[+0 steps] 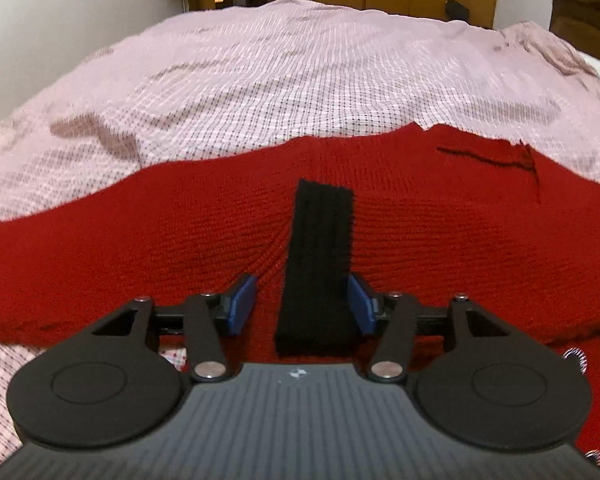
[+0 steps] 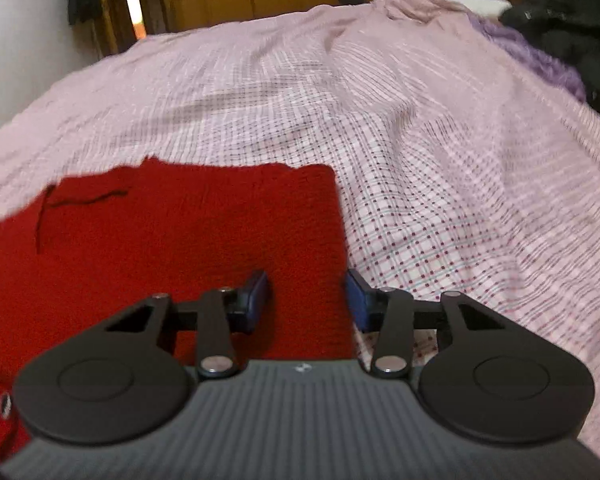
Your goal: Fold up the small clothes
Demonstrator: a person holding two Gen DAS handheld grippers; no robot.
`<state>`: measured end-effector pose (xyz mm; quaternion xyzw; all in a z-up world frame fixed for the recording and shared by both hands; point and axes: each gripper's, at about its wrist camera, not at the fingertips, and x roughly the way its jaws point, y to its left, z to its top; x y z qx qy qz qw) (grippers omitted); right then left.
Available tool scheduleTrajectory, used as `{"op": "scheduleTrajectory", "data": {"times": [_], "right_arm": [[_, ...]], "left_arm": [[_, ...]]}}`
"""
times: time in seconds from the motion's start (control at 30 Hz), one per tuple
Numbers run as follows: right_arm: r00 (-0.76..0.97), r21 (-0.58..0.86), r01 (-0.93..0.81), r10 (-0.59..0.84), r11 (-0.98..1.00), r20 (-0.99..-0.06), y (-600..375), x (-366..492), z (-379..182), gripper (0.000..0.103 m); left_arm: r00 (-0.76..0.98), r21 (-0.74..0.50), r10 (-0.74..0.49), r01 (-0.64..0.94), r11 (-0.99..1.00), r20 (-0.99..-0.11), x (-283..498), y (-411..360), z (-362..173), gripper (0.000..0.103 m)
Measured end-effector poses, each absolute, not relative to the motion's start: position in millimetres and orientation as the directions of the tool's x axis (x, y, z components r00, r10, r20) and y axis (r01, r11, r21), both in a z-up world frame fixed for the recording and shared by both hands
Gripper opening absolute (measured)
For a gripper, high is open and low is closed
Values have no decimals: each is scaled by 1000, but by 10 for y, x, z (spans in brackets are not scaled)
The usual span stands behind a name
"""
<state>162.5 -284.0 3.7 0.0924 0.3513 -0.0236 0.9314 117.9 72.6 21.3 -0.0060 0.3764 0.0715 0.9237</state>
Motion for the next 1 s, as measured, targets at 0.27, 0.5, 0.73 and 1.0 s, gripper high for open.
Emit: {"op": "scheduleTrajectory", "data": {"times": [0.27, 0.5, 0.73, 1.0], "right_arm": [[763, 256, 119, 77, 959, -642, -2905, 1385, 276, 57], [803, 256, 42, 120, 966, -584, -2778, 874, 628, 70], [793, 300, -8, 189, 954, -579, -2608, 398, 767, 71], [786, 319, -37, 224, 947, -575, -2389, 9, 700, 71]], "left_arm": [[704, -42, 76, -149, 988, -706, 1033, 850, 360, 61], [713, -35, 92, -162, 986, -696, 653, 943, 596, 61], [705, -48, 108, -198, 979, -701, 252, 1151, 734, 62], [683, -53, 152, -270, 961, -715, -111, 1488, 718, 63]]}}
